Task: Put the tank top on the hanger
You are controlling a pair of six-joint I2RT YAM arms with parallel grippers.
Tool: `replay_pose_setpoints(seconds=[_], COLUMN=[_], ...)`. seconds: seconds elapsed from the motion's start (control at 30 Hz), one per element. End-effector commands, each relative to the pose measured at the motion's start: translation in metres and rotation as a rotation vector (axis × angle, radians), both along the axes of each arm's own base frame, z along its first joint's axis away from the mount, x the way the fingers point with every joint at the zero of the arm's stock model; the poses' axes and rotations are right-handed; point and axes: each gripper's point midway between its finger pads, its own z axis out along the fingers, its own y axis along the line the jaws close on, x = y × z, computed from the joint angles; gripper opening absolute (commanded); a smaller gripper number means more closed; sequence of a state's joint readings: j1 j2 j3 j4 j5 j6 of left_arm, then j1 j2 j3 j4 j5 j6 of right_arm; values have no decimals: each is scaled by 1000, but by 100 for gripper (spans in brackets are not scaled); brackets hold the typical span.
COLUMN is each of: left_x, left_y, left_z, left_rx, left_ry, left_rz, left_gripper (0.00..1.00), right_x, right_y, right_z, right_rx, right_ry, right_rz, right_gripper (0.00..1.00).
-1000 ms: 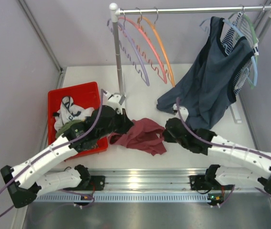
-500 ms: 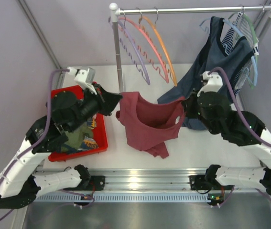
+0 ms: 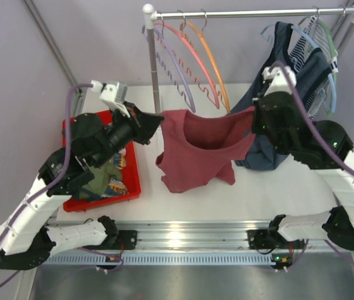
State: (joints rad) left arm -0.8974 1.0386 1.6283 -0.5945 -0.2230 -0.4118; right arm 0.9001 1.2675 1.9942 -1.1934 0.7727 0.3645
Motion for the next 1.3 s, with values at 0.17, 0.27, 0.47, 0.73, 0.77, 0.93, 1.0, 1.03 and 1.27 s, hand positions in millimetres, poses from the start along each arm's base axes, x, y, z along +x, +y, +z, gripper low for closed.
replay_pose_setpoints(seconds=[0.17, 0.27, 0.47, 0.73, 0.77, 0.93, 1.0, 1.03, 1.27], left_x=[-10, -15, -17, -17, -18, -19, -19, -18, -18], left_y=[-30, -39, -38, -18, -16, -14, -14, -15, -22], left_z=[-174, -240, -326, -351, -354, -365, -365, -367, -370], left_rx=[-6, -26, -4, 38, 44, 74, 74, 79, 98], left_ry=[297, 386, 517, 562, 569, 599, 597, 598, 607], left_rz=[-75, -99, -52, 40, 47, 61, 59, 57, 37], left_gripper=[0, 0, 0, 0, 0, 0, 0, 0, 0], right_x=[-43, -53, -54, -58, -59, -72, -76, -76, -59], right_y=[-1, 16, 75, 89, 86, 72, 70, 67, 59], right_z=[-218, -284, -337, -328, -324, -279, -246, -220, -100], right_rx=[-106, -46, 140, 210, 214, 278, 313, 322, 294], right_ry=[418, 516, 588, 566, 556, 495, 437, 391, 145], right_rz=[20, 40, 176, 223, 218, 261, 312, 335, 396], right_gripper=[3, 7, 32, 49, 49, 49, 49, 50, 51])
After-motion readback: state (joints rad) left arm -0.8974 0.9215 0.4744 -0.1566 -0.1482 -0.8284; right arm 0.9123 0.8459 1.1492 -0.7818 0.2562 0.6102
